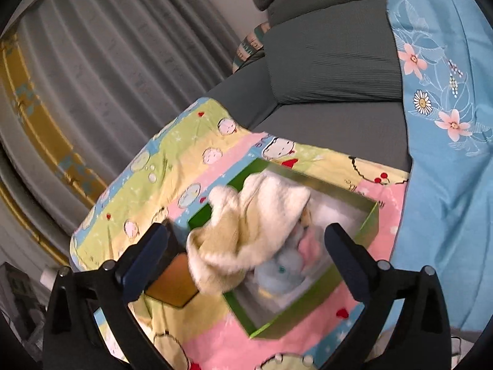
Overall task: Organize soft objects
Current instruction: 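Withdraw the right gripper over the bed toward the purple bath puff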
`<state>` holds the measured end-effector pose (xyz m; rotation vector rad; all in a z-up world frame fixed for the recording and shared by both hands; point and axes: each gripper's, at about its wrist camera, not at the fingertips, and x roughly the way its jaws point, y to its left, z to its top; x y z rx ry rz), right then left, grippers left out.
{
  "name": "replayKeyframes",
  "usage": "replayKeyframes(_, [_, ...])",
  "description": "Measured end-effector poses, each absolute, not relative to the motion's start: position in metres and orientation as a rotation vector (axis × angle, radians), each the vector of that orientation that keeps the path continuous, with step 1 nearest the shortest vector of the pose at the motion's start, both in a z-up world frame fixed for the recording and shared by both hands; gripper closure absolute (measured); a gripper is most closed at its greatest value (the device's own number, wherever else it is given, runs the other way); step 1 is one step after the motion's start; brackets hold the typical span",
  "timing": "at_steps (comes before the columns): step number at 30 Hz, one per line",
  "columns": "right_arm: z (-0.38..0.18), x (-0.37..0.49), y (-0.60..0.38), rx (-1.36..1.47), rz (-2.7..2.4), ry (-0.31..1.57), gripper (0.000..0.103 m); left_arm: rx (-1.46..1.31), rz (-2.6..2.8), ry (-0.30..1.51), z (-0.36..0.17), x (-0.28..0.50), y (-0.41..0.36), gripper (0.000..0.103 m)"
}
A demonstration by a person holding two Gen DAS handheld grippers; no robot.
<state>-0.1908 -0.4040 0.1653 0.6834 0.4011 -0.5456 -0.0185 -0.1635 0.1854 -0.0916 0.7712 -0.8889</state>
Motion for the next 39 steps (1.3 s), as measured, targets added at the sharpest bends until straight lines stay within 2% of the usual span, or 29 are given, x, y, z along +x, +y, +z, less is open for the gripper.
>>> replayKeyframes(12, [0.186, -0.162, -0.312, 0.466, -0.485, 0.463, 0.001, -0.142, -0.632, 0.730, 0.175, -0.019, -0.034, 0.004])
replayKeyframes(25, [0.186, -0.095, -0.219, 0.270, -0.366, 0.592, 0.001, -0.277, -0.315, 0.802, 0.109, 0.023, 0.056, 0.004])
replayKeyframes(33, [0.168, -0.006, -0.188, 0.346, -0.179, 0.771, 0.001, -0.275, -0.098, 0.816, 0.095, 0.031, 0.089, 0.004])
replayKeyframes(39, [0.156, 0.089, -0.146, 0.288, -0.046, 0.932, 0.012, -0.308, 0.031, 0.870, 0.082, 0.039, 0.108, 0.004])
